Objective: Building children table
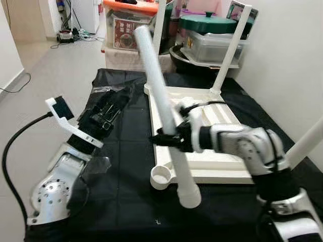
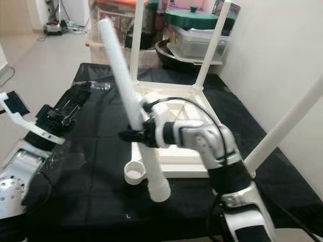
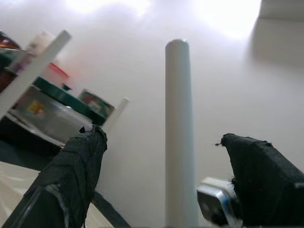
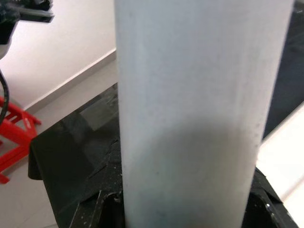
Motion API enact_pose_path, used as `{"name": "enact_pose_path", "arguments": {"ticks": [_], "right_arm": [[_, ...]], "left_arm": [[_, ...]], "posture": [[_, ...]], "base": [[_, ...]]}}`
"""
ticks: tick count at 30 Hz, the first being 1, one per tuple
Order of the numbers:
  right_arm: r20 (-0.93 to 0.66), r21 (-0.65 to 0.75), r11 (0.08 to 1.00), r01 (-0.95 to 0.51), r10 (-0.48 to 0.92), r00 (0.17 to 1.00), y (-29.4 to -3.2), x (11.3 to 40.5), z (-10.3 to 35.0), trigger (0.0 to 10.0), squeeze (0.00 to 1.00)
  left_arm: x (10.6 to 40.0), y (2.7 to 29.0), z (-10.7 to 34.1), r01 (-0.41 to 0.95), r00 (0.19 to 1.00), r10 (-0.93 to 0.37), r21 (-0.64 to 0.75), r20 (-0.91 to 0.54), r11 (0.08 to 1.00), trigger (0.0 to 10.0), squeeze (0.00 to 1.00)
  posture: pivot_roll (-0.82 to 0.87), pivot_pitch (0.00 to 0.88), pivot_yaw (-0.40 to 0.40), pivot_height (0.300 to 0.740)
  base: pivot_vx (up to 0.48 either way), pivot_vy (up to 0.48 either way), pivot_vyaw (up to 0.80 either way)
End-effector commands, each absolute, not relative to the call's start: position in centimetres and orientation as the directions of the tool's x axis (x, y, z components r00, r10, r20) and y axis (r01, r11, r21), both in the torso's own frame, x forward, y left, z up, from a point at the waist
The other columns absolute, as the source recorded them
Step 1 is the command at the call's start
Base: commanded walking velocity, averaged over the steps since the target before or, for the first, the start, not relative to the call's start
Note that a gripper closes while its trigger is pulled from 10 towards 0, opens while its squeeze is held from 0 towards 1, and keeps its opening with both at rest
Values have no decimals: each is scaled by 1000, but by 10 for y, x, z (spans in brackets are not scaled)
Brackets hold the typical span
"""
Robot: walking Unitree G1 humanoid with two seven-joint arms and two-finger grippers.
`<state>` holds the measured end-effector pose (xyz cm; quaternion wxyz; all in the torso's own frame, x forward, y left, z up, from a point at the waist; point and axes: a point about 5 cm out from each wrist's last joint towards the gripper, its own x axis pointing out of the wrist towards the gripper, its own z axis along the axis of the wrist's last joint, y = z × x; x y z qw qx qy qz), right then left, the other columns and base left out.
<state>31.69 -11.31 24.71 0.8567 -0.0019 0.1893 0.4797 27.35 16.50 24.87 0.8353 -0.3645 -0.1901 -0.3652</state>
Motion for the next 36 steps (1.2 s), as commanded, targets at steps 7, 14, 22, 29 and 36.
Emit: {"name": "enact_pose_path", "arguments": {"ticks": [7,14,22,29,36], "right_arm": [[-143,259,622,-739,781,607,-136,334,284,0,0],[115,457,702,-546,563,819,-154,362,308,0,0],[158,686,643,-341,326,932,-164,373,283,0,0],[160,701,629,-335,319,934,-158,368,274,0,0],[220,652,632,-419,370,902,-144,362,280,0,0]], "left_arm": [[275,183,234,696,716,-459,-489,526,525,10000,0],[282,189,201,568,822,-469,-414,322,711,10000,0],[287,191,177,406,913,-397,-298,93,864,10000,0],[284,194,174,381,924,-381,-155,30,911,10000,0],[275,194,172,442,894,-449,-146,-12,885,10000,0]], "posture": [[60,0,-125,740],[83,0,-132,740],[100,0,-130,740],[105,0,-120,740],[116,0,-118,740]], "base": [[0,0,0],[0,0,0],[0,0,0],[0,0,0],[0,0,0]]}}
